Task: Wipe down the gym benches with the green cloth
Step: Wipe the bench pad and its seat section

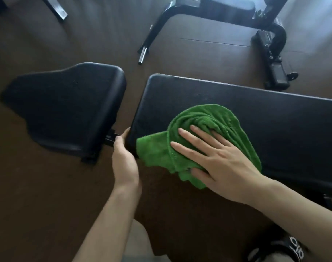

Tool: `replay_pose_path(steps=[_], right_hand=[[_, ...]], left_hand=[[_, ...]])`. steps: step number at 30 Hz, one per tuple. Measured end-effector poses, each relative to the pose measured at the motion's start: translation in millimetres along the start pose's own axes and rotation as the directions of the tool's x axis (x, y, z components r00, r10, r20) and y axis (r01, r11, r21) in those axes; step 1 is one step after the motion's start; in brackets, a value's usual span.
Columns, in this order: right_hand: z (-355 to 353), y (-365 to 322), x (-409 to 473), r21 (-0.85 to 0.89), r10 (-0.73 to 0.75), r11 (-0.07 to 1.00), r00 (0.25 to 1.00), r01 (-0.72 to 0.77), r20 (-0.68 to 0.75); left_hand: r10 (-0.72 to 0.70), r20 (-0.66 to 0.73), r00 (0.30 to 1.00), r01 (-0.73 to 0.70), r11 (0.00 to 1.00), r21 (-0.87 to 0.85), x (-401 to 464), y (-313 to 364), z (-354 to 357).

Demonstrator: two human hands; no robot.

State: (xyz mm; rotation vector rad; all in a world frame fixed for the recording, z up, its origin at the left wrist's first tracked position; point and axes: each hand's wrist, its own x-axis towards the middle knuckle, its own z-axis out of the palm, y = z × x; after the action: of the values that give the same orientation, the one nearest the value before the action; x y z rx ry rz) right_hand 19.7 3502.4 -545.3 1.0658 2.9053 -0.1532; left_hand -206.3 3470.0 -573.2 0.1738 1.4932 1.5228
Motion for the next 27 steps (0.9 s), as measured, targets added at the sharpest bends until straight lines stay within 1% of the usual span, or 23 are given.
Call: replay_pose_path(steps=[3,6,8,10,12,14,16,19,22,25,27], right_hand=[[-1,5,-13,-0.065,0.003,0.998,1.000,-0.003,-0.001],[-3,-7,19,-0.089,-0.079,0.993,0.997,0.081,0.021],[-5,-19,54,-0.052,-0.118,0.992,0.993,0.119,0.024],[-9,-31,89,0.029,-0.120,0.992,0.993,0.120,0.003],[-10,-41,117,0.098,-0.107,0.989,0.994,0.109,-0.025],[-8,-46,144,0.124,-0.089,0.988,0.994,0.097,-0.070],[-7,-45,169,0.127,-0.073,0.988,0.992,0.087,-0.107],[-14,-21,201,0.169,-0.035,0.984,0.996,0.048,-0.077],[-22,13,218,0.213,0.026,0.977,0.994,-0.004,-0.103],[-24,32,234,0.204,0.141,0.971,0.987,-0.122,-0.081],[-28,37,244,0.182,0.229,0.959,0.972,-0.217,-0.044]], left_hand=[[-0.003,0.021,1.000,0.005,0.995,-0.103,-2,-1,2],[-0.040,-0.022,0.999,0.036,0.990,-0.138,-7,1,4],[-0.059,-0.030,0.998,0.054,0.988,-0.147,-13,0,4],[-0.060,-0.037,0.998,0.054,0.989,-0.135,-16,-1,4],[-0.083,-0.050,0.995,0.073,0.982,-0.172,-16,1,2],[-0.109,-0.066,0.992,0.094,0.974,-0.207,-13,1,1],[-0.104,-0.057,0.993,0.091,0.975,-0.201,-12,1,0],[-0.048,-0.018,0.999,0.045,0.987,-0.155,-11,0,-4],[-0.013,0.003,1.000,0.013,0.997,-0.072,-12,-6,-10],[0.020,0.040,0.999,-0.020,1.000,-0.018,-13,-11,-12],[0.026,0.004,1.000,-0.026,1.000,-0.017,-14,-14,-9]])
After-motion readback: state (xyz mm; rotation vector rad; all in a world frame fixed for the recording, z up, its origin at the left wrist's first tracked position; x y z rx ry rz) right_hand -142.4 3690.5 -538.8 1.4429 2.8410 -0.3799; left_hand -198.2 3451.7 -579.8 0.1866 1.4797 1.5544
